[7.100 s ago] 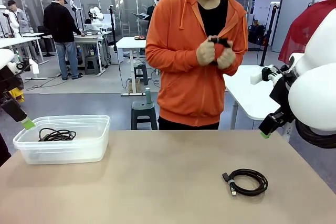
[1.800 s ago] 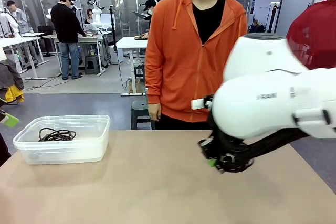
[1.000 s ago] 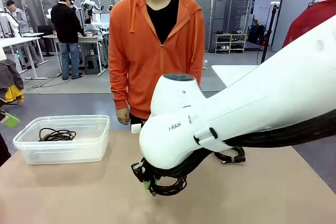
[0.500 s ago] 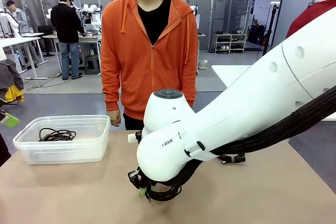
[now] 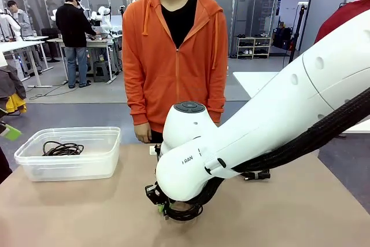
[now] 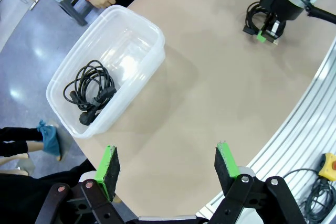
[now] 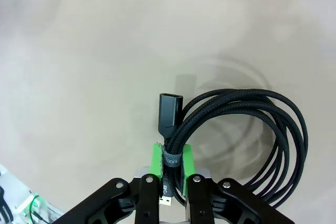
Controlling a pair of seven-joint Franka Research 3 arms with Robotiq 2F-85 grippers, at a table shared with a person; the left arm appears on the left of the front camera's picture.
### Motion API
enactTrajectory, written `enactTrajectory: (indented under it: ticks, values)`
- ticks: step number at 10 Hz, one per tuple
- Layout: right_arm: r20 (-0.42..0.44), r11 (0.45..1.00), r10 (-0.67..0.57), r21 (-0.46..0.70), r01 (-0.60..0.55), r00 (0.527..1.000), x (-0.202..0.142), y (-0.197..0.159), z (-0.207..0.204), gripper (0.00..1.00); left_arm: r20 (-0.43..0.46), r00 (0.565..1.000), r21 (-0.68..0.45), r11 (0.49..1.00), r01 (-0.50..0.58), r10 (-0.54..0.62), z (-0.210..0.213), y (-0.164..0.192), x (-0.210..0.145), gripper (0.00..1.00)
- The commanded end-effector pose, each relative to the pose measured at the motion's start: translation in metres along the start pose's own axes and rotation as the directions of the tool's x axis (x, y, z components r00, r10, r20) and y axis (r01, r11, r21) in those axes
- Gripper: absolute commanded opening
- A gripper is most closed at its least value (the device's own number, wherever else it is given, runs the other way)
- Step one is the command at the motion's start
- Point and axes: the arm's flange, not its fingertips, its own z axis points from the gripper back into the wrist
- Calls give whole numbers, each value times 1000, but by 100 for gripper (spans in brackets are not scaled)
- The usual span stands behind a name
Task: Organize and store the cables.
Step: Place the USB Extension Cable into the Organizing box.
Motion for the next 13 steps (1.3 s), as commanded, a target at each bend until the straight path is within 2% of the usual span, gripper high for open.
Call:
enactTrajectory:
  ticks: [1,2,3,4,6,12,13]
  values:
    - [42,998,-57,-30,59,997,3,14,-12,5,-5,1000,17,1000,-3,3,1,0,2,92]
    - [43,997,-69,-31,71,997,5,11,-12,28,-5,1000,17,1000,-3,3,1,0,2,92]
    - [52,996,-82,-28,84,995,6,8,-12,36,-5,1000,17,1000,-3,3,1,0,2,92]
    - [54,996,-87,-24,88,995,6,7,-10,55,-5,1000,17,1000,-3,3,1,0,2,92]
    - [63,997,-79,-20,81,995,6,7,-5,100,-5,1000,17,1000,-3,3,1,0,2,92]
    - [62,998,-59,0,59,996,7,-10,37,100,-5,1000,17,1000,-3,3,1,0,2,92]
    - [53,999,-45,-3,45,998,10,-2,22,100,-5,1000,17,1000,-3,3,1,0,2,92]
